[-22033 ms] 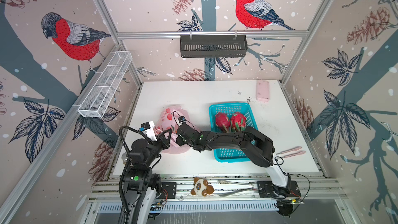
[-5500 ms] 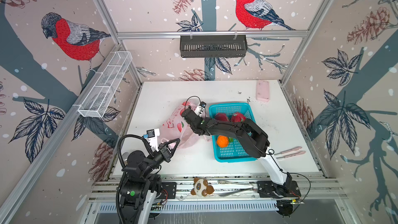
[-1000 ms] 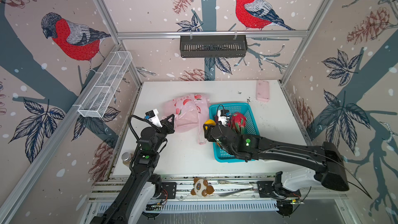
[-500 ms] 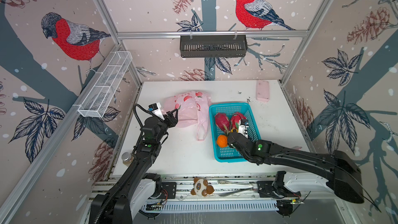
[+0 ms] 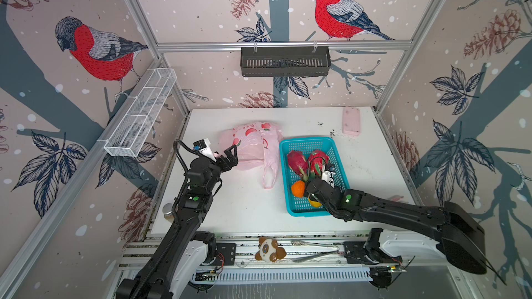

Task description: Untie the knot of the plastic bag and take out the fruit

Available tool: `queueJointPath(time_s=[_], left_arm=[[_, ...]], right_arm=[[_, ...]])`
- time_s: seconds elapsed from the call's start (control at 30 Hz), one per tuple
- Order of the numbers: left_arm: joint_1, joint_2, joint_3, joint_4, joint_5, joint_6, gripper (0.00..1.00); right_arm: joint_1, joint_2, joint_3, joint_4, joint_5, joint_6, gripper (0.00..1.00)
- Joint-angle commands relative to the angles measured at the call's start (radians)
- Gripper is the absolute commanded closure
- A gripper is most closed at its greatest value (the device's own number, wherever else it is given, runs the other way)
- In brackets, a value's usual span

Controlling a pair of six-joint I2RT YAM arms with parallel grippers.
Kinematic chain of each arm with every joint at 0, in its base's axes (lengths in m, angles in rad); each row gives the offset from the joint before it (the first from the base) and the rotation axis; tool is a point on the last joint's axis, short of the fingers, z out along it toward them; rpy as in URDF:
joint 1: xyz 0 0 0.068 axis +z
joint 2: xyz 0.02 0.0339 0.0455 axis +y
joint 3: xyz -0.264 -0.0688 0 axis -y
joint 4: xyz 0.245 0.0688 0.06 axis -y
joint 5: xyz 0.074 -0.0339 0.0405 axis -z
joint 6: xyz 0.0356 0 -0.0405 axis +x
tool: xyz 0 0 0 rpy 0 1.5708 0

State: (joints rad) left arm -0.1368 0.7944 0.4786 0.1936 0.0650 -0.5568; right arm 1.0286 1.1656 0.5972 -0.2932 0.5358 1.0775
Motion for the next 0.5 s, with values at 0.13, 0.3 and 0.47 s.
queueJointPath(time_s=[0.13, 0.3, 0.47], left_arm=[[0.058, -0.015, 0.141, -0.162, -0.143, 0.103, 0.02], [0.119, 0.041, 0.214, -0.175, -0.173, 0.134, 0.02], [0.135, 0.165, 0.222, -0.128, -0.256, 0.163, 0.02]], right_arm=[[-0.088, -0.194, 0.012, -0.038, 0.084, -0.092, 0.01], [-0.303, -0.317, 0.031, 0.015, 0.033, -0.296, 0.01], [-0.642, -0.327, -0.01, 0.191, -0.109, -0.497, 0.01]])
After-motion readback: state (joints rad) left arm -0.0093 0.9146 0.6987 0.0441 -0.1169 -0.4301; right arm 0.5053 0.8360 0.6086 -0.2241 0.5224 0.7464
